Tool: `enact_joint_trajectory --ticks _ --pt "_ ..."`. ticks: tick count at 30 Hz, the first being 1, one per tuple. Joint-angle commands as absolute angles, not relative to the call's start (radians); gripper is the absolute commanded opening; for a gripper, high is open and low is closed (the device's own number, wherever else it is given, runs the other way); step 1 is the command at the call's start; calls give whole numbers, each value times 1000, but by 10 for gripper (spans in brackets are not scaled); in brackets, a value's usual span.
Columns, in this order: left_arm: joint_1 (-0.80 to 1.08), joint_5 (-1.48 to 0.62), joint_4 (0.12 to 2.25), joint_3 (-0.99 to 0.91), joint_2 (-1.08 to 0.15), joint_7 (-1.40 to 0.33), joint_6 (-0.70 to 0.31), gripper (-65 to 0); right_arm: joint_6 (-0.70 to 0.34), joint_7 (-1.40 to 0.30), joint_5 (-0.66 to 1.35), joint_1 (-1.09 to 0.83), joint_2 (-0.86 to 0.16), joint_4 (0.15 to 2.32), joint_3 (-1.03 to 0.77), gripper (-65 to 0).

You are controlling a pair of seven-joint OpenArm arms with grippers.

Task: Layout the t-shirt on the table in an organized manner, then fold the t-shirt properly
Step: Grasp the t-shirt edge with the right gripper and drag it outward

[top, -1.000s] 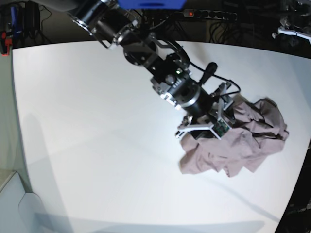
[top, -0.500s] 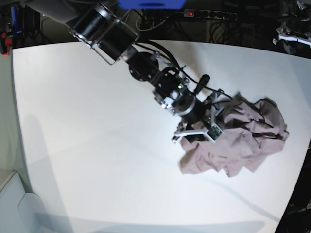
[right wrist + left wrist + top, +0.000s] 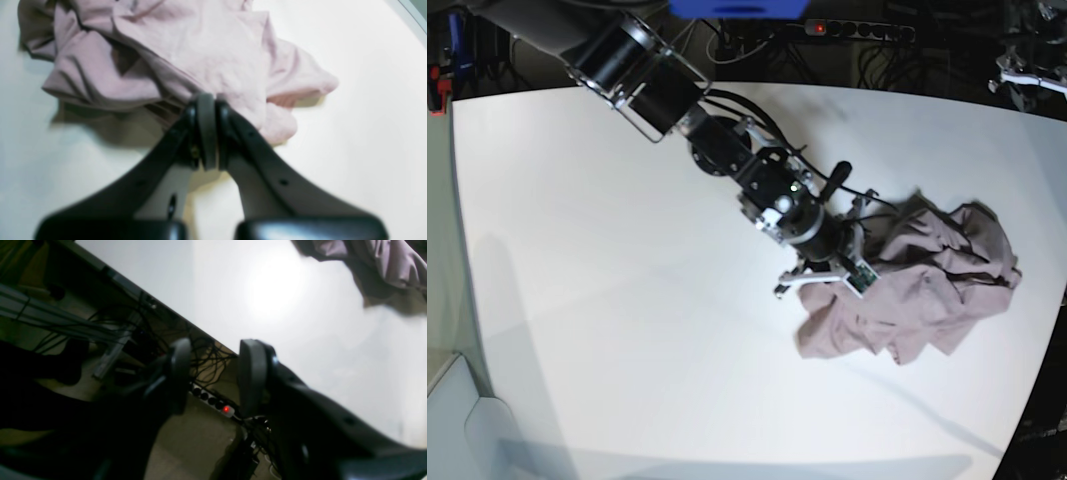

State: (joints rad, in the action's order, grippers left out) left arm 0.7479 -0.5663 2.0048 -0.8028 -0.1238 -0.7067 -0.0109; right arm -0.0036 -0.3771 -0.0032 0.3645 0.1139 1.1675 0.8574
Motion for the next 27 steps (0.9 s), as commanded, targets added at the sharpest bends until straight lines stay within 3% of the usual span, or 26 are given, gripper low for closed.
enact_joint_trajectory --ticks 1,4,11,20,27 --pt "757 -570 2022 -811 -133 -688 -7 -413 -7 -354 -5 383 128 1185 855 -650" --pt "757 -570 2022 -811 -133 -688 -7 -413 -7 -357 -5 381 127 1214 851 -650" --pt "763 -570 2022 -811 -131 -688 -7 -413 -4 -424 -7 395 85 1515 779 -650" --pt "768 -572 2022 -885 -130 -696 -10 -414 -4 -450 -7 526 90 1735 661 -650" --pt "757 -572 2022 -1017 -91 -697 -229 -414 -1 -450 -7 585 87 1873 438 -650"
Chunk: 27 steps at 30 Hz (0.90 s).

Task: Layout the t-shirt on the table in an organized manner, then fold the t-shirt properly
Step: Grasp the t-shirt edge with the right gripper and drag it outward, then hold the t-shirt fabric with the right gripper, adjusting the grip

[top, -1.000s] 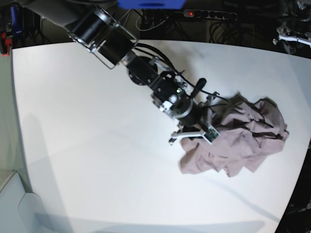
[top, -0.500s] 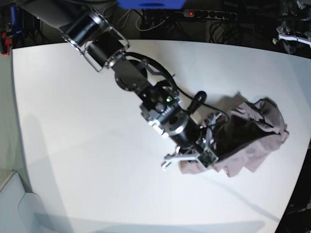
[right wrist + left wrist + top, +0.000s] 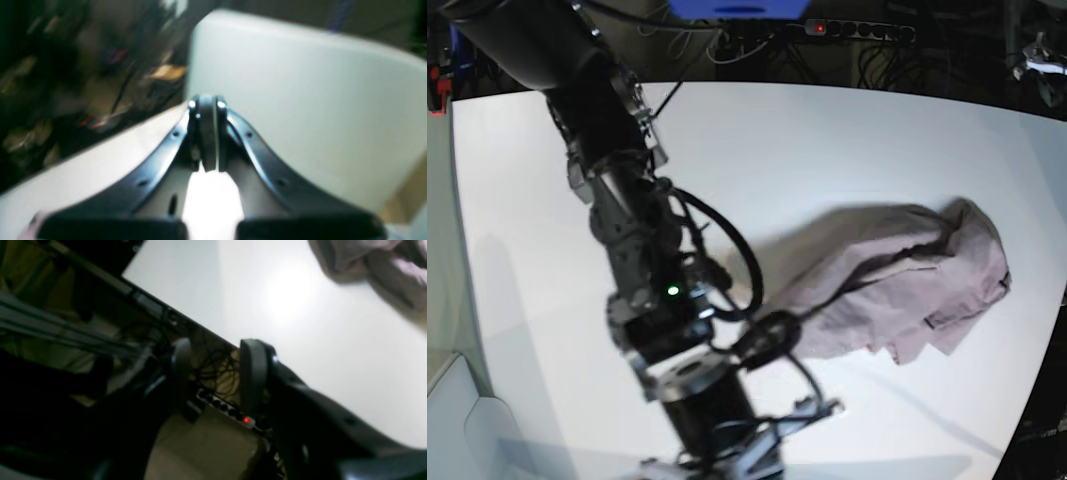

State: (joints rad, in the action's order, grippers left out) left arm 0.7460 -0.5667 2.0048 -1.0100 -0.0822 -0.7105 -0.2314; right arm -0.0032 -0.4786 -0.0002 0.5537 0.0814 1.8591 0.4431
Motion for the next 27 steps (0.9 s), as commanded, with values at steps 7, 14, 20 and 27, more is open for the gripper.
enact_joint_trajectory --ticks 7,14,20,27 --pt "696 -572 2018 -1047 -88 -702 -297 -414 -7 -452 -2 503 51 1859 278 -650" --pt "598 -572 2020 -1087 -119 -883 -297 -414 -7 -450 -7 392 30 1684 562 -650" --pt "558 -572 2020 -1165 -119 -937 -298 -414 -7 -449 -7 397 35 1438 742 -526" --pt "567 -572 2018 -1171 -117 -934 -298 -414 -7 -427 -7 417 35 1222 858 -314"
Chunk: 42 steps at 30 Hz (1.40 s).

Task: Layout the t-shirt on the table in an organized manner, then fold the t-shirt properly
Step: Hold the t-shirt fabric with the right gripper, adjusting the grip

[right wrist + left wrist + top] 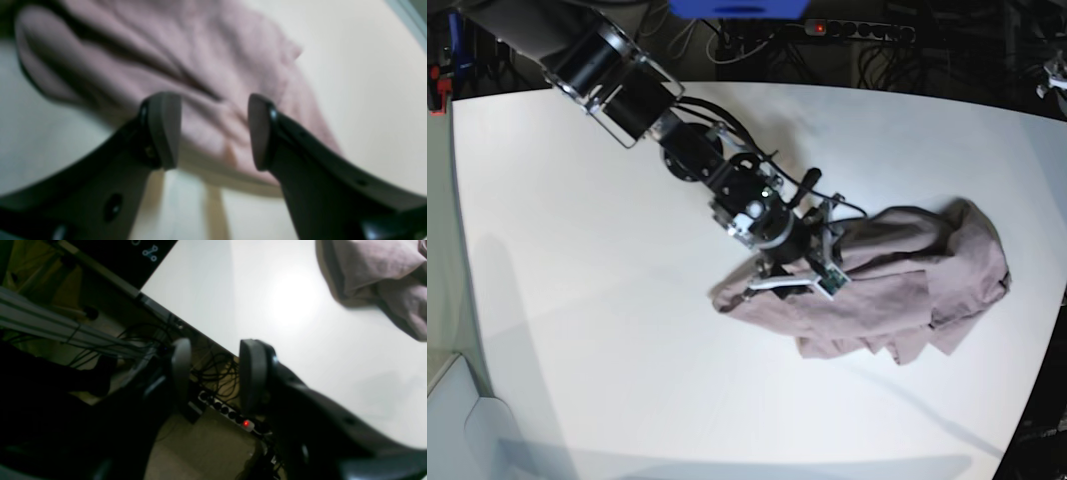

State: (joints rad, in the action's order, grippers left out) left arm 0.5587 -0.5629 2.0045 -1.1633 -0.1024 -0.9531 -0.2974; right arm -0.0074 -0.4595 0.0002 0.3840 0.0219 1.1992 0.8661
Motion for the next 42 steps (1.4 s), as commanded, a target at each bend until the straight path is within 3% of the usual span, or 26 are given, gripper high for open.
enact_joint_trajectory --ticks 1,17,42 --pt "567 -572 2018 -1171 -117 -934 -298 -414 -4 -410 -7 424 35 1199 871 -297" --pt "568 -572 2018 -1171 -116 -935 -298 -414 -1 -340 -8 453 -33 1125 812 -283" --pt "616 -662 2012 -1248 -114 -935 -298 -414 -1 -254 -8 467 -33 1059 812 -285"
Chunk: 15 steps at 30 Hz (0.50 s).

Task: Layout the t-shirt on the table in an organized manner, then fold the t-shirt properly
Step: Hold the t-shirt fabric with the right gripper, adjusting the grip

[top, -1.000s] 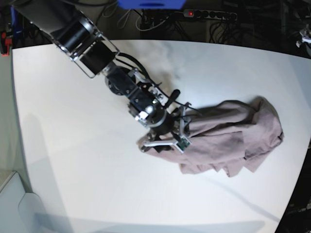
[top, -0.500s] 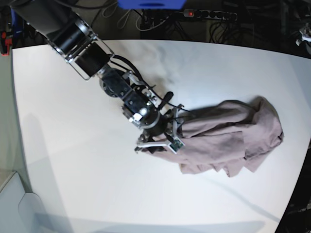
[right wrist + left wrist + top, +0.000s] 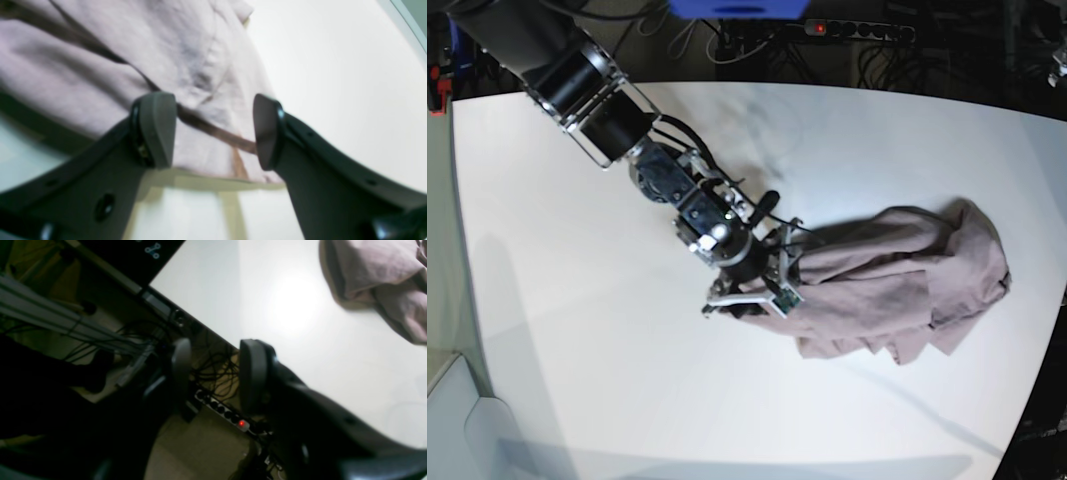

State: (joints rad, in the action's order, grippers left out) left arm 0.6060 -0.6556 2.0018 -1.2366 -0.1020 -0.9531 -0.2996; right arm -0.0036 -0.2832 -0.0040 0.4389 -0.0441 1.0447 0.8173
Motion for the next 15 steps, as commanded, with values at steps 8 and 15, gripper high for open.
enact_joint_trajectory --ticks 8,15 --pt "619 -662 2012 -1254 -97 -935 -298 -414 -1 -254 -8 473 -31 1059 812 -285" --pt "616 -662 2012 -1267 -96 -935 -300 -414 -1 -254 -8 478 -30 1058 811 -285"
